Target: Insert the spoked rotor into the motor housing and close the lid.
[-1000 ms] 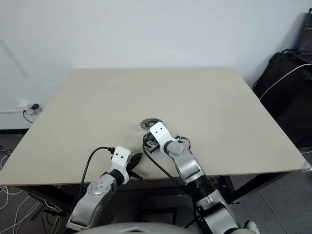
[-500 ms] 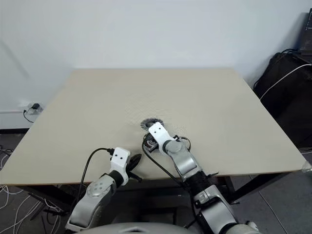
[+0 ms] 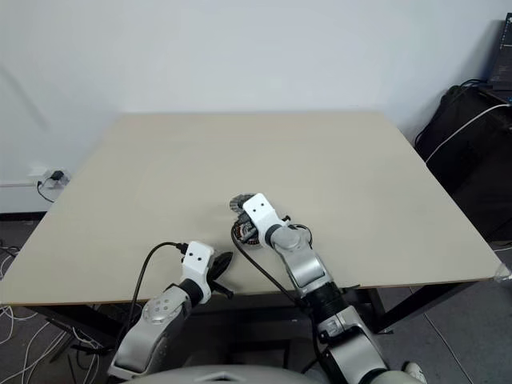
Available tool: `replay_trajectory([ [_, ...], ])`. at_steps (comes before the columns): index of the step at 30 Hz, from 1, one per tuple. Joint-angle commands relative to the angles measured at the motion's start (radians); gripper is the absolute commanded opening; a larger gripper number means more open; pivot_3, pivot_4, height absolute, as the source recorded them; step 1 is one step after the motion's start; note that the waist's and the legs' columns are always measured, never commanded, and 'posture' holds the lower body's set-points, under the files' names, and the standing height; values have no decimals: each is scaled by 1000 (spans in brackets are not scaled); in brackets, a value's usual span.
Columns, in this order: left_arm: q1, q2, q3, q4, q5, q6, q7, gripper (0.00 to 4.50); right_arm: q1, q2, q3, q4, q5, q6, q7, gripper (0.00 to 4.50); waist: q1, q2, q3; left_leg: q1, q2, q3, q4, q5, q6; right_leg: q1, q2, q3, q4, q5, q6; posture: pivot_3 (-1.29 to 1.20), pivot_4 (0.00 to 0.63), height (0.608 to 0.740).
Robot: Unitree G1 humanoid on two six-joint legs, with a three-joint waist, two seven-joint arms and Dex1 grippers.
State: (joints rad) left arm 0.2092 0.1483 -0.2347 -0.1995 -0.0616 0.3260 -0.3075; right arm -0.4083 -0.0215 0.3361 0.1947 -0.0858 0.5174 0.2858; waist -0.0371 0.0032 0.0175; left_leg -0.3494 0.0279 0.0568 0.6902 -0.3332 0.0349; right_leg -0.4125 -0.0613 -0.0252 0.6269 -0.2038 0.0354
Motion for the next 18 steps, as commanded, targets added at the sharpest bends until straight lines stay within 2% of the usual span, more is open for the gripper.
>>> replay_trajectory([
  [1,-6,-1,3,-32,-8,0,-1,0,-12,-3,-17,21,4,-26,8,16,2,0,0,0,0,0,0,0,0,0,0,0,0,0,0,0,0,740],
  [7,2,-3,7,-39,-9,1,5,0,23,-50,35,124,-46,42,30,16,0,1,-1,0,0,0,0,0,0,0,0,0,0,0,0,0,0,740],
  [18,-2,-8,1,-31,-6,3,1,0,3,-30,5,-19,-7,-21,51,16,1,1,-2,1,0,0,0,0,0,1,0,0,0,0,0,0,0,740],
])
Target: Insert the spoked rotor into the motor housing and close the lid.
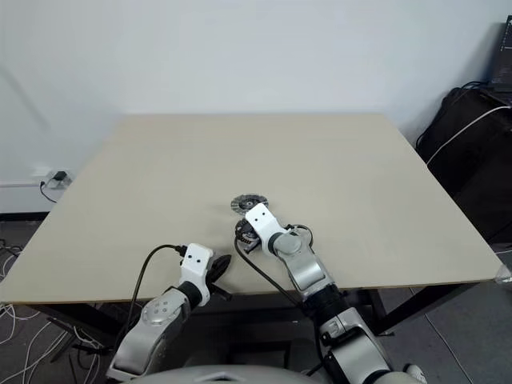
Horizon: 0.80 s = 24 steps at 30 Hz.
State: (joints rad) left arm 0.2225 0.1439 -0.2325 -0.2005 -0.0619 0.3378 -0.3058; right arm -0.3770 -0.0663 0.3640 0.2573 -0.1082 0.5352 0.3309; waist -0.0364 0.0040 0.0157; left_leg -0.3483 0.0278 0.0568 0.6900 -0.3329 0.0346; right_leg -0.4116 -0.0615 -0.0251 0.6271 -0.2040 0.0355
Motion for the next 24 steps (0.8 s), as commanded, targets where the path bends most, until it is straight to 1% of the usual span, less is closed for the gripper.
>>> replay_trajectory([
  [1,-16,-4,-2,-29,-6,-9,-1,0,-35,20,-26,-92,19,-48,5,16,0,0,0,-1,0,0,0,0,0,-1,0,0,0,0,0,0,0,740],
  [4,-16,-6,-4,-30,-6,-9,-2,0,-41,38,-43,-108,34,-64,0,16,-1,0,0,-1,0,0,-1,0,0,-2,0,0,0,0,0,0,0,740],
  [8,-13,-8,-5,-32,-6,-8,1,0,-26,32,-41,-36,16,-84,-9,16,1,0,0,-1,0,0,-1,0,0,-1,0,0,0,0,0,0,0,740],
  [11,-12,-9,-3,-32,-6,-8,2,0,-13,8,-16,40,-17,-45,-9,16,1,-1,0,-1,0,0,-1,0,0,0,0,0,-1,0,0,0,0,740],
  [13,-8,-8,-3,-35,-7,-8,2,0,-5,-9,5,55,-40,-10,-7,16,0,0,1,-1,0,0,-1,0,0,0,0,0,-1,0,-1,0,0,740],
  [15,-5,-7,-1,-38,-7,-8,2,0,3,-19,15,47,-48,11,-3,16,0,1,-1,0,0,0,-1,0,0,0,0,0,0,0,-1,0,0,740],
  [18,-6,-6,-3,-36,-7,-7,0,0,2,-9,5,-9,-25,11,15,16,1,0,-1,1,0,-1,-1,0,0,2,0,-1,0,0,-1,0,0,740],
  [21,-13,-7,-5,-31,-7,-6,-2,0,-8,2,-5,-66,-10,8,24,16,1,0,-1,1,0,0,-1,0,0,1,0,0,0,-1,2,0,0,740],
  [24,-17,-7,-7,-28,-7,-7,-4,0,-24,3,-8,-97,-11,20,25,16,-1,0,0,0,0,0,-1,0,0,0,0,0,0,-1,1,0,0,740],
])
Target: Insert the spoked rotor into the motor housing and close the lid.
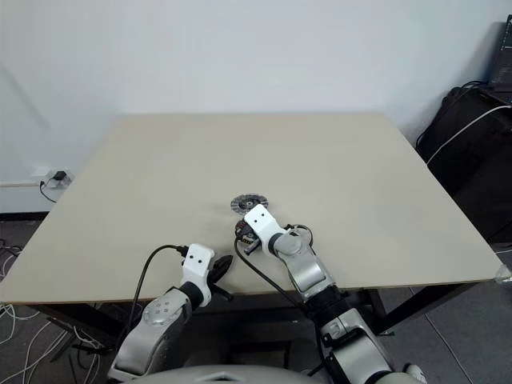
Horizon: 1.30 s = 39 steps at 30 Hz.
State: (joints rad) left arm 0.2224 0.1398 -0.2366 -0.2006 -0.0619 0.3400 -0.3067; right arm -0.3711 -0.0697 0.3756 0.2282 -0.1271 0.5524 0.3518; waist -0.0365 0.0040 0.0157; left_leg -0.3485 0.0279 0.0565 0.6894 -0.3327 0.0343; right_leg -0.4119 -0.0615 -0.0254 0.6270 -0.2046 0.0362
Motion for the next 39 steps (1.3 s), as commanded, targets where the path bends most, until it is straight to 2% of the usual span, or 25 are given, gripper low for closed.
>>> replay_trajectory([
  [1,-17,-4,-3,-27,-7,-9,-3,0,-36,5,-18,-75,4,16,4,16,-1,0,0,0,0,0,0,0,0,0,0,0,0,1,-1,0,0,740],
  [4,-19,-6,-5,-23,-6,-11,-3,0,-58,-5,-8,-90,-7,59,14,16,0,0,0,-1,0,0,0,0,0,-1,0,0,0,1,-1,0,0,740],
  [5,-20,-7,-5,-22,-7,-12,-3,0,-63,-8,-4,-93,-10,67,17,186,0,0,0,-1,0,0,0,0,0,-1,0,0,0,1,-1,0,0,740],
  [7,-22,-9,-6,-20,-6,-14,-2,0,-73,-11,3,-93,-21,82,12,602,0,0,0,-1,0,0,0,0,0,0,0,0,0,1,-1,0,0,740],
  [10,-23,-13,-8,-17,-6,-16,-1,0,-86,-7,1,-84,-34,104,-7,1546,0,0,0,-1,0,0,0,0,0,0,0,0,0,1,-1,0,0,740],
  [19,-24,-21,-5,-7,-4,-25,2,0,-126,-6,-4,-33,-36,166,-19,1546,0,0,0,-1,0,0,0,0,0,-1,0,0,0,1,-1,0,0,740],
  [39,-16,-24,6,-7,-5,-32,11,0,-139,-49,87,-15,-71,182,54,1546,-1,0,0,-1,0,0,0,0,0,0,0,0,0,1,-1,0,0,740],
])
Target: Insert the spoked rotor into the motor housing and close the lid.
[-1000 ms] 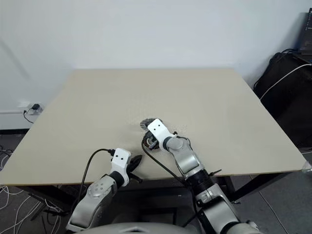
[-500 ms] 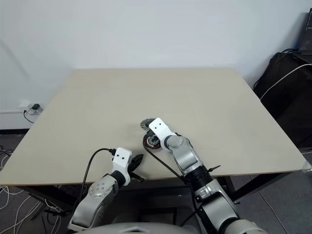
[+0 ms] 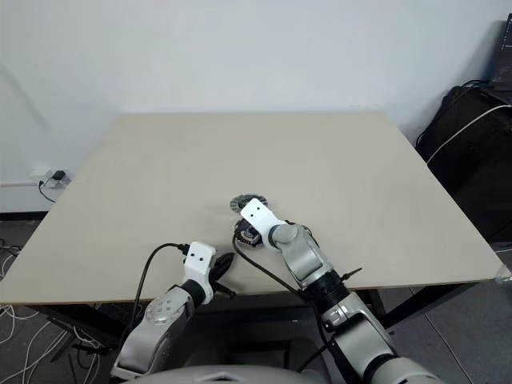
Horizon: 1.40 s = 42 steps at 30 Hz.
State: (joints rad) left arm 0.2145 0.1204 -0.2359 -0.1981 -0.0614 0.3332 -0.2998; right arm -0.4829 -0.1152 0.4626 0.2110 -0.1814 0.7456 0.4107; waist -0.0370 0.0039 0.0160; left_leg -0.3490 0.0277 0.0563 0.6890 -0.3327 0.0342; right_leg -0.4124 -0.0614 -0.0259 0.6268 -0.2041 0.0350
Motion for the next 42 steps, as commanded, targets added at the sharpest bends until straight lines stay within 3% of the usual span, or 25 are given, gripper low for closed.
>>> replay_trajectory([
  [1,-8,-5,6,-10,-6,-26,5,0,-30,-3,0,8,-18,-15,-7,1546,0,0,0,0,0,0,0,0,0,0,0,0,0,0,0,0,0,740],
  [10,-7,-6,5,-13,-5,-26,12,0,-62,11,-3,100,-38,-51,-39,1546,0,0,0,0,0,0,0,0,0,0,0,0,0,0,0,0,0,740],
  [23,-14,-10,1,-5,-4,-28,17,0,-93,-14,53,89,-39,29,88,1546,1,0,0,1,0,0,0,0,0,1,0,0,0,0,0,0,0,740],
  [35,-5,-23,-1,-2,-4,-40,25,0,-127,4,48,122,-40,75,105,1546,0,0,0,1,0,0,0,0,0,1,0,-1,0,0,0,0,0,740],
  [38,-4,-24,0,-3,-4,-41,26,0,-127,6,47,121,-38,78,104,964,0,0,0,1,0,0,0,0,0,1,0,-1,0,0,0,0,0,740],
  [41,-5,-25,1,-3,-3,-41,26,0,-125,8,45,119,-37,81,104,36,0,0,0,1,0,0,0,0,0,1,0,-1,0,0,0,0,0,740],
  [42,-6,-25,1,-3,-4,-42,26,0,-125,8,44,119,-37,81,104,36,0,0,0,1,0,0,0,0,0,2,0,-1,0,0,0,0,0,740],
])
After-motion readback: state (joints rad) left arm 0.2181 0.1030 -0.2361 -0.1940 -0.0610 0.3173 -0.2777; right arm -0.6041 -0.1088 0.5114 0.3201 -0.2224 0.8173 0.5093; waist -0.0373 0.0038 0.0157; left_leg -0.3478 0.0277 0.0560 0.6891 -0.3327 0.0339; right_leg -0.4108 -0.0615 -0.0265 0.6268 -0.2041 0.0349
